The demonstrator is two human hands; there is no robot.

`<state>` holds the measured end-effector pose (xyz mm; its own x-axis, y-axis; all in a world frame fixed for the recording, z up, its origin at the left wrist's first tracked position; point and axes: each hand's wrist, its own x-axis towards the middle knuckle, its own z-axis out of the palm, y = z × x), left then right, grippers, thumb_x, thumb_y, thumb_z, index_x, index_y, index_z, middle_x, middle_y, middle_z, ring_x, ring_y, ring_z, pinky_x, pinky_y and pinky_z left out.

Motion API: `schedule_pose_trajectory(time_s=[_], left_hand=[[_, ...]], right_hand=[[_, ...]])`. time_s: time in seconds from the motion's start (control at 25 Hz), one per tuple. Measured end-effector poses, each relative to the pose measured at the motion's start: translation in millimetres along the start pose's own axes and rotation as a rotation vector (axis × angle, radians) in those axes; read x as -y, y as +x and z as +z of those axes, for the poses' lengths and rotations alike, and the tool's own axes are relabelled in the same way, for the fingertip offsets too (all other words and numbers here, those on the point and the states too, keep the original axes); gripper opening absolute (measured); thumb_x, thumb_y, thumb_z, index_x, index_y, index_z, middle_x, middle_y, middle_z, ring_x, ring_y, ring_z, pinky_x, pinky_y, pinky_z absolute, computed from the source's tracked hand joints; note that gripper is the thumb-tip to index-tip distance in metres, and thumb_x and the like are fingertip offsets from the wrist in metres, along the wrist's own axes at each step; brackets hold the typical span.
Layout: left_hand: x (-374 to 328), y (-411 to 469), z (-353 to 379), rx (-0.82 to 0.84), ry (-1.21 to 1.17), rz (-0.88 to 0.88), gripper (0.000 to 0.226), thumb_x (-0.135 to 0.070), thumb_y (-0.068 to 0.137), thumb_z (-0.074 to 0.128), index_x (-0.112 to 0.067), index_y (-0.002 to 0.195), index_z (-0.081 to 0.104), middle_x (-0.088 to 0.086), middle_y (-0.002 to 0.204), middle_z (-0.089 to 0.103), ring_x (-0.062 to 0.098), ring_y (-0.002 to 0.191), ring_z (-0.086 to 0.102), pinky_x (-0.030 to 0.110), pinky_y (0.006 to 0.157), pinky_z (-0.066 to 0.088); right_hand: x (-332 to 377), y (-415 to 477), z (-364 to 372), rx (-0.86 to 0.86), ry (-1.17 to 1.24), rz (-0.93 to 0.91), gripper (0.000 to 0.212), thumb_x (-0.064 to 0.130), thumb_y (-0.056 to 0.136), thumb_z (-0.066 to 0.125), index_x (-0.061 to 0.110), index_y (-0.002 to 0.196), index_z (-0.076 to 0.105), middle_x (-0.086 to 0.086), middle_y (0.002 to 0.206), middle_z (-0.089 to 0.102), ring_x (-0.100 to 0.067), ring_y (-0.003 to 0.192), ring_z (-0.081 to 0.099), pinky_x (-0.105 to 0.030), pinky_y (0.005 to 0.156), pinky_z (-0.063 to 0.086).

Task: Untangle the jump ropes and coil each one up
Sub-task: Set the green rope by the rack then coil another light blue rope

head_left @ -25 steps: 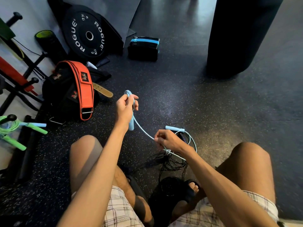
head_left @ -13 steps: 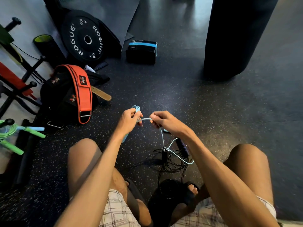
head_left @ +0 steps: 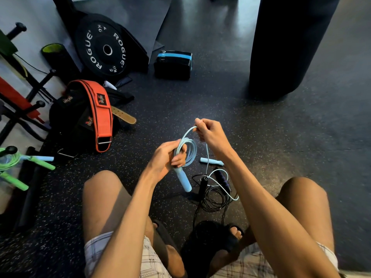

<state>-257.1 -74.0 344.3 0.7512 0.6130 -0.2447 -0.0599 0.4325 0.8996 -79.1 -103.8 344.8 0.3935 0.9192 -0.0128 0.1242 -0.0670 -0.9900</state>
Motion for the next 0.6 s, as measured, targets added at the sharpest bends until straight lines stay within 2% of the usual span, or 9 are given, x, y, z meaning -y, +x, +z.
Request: schedule_pose_trajectory(time_s=[0.12, 0.2, 0.32, 0.48, 0.6], left_hand=[[-7.6, 1.9, 1.9, 0.028, -0.089, 0.008, 0.043, -0.03, 0.103, 0.036, -0.012, 0.067, 0.051, -0.003, 0.051, 0.017, 0.012, 0.047, 0.016, 0.03, 0.051, 0.017], [-12.6, 5.3, 3.0, 0.025, -0.133, 0.039, 0.042, -0.029, 0.103, 0.036, -0.013, 0.066, 0.046, -0.006, 0.049, 0.019, 0.009, 0.044, 0.016, 0.028, 0.049, 0.015], [-19.2, 10.2, 0.3, 0.007, -0.22, 0.092, 0.041, -0.028, 0.104, 0.034, -0.014, 0.067, 0.046, -0.008, 0.047, 0.022, 0.009, 0.046, 0.013, 0.029, 0.05, 0.011], [-30.3, 13.5, -11.8, -0.051, -0.372, 0.2, 0.04, -0.029, 0.105, 0.034, -0.016, 0.072, 0.052, -0.008, 0.051, 0.024, 0.008, 0.047, 0.015, 0.025, 0.048, 0.018], [-38.5, 15.5, -21.2, -0.159, -0.407, 0.277, 0.035, -0.029, 0.106, 0.032, -0.013, 0.082, 0.052, -0.006, 0.054, 0.027, 0.008, 0.049, 0.021, 0.022, 0.049, 0.024]], right_hand=[[-10.1, 0.0, 1.1, -0.04, -0.054, 0.002, 0.037, 0.032, 0.099, 0.056, 0.007, 0.073, 0.057, 0.0, 0.058, 0.044, -0.011, 0.055, 0.037, -0.03, 0.054, 0.033], [-17.8, -5.2, 4.6, -0.039, -0.083, 0.026, 0.037, 0.037, 0.099, 0.055, 0.012, 0.073, 0.053, 0.005, 0.059, 0.043, -0.006, 0.055, 0.037, -0.026, 0.053, 0.034], [-41.5, -14.8, 7.3, 0.03, -0.099, 0.119, 0.045, 0.047, 0.101, 0.045, 0.012, 0.075, 0.053, 0.003, 0.059, 0.046, -0.009, 0.054, 0.043, -0.029, 0.056, 0.039], [-86.9, -35.0, 0.2, 0.116, -0.172, 0.261, 0.061, 0.059, 0.1, 0.033, 0.01, 0.075, 0.06, -0.004, 0.063, 0.06, -0.017, 0.06, 0.059, -0.034, 0.067, 0.048], [-124.8, -55.4, -6.4, 0.187, -0.336, 0.348, 0.07, 0.072, 0.091, 0.032, 0.011, 0.077, 0.062, -0.005, 0.074, 0.069, -0.015, 0.068, 0.061, -0.039, 0.078, 0.051]])
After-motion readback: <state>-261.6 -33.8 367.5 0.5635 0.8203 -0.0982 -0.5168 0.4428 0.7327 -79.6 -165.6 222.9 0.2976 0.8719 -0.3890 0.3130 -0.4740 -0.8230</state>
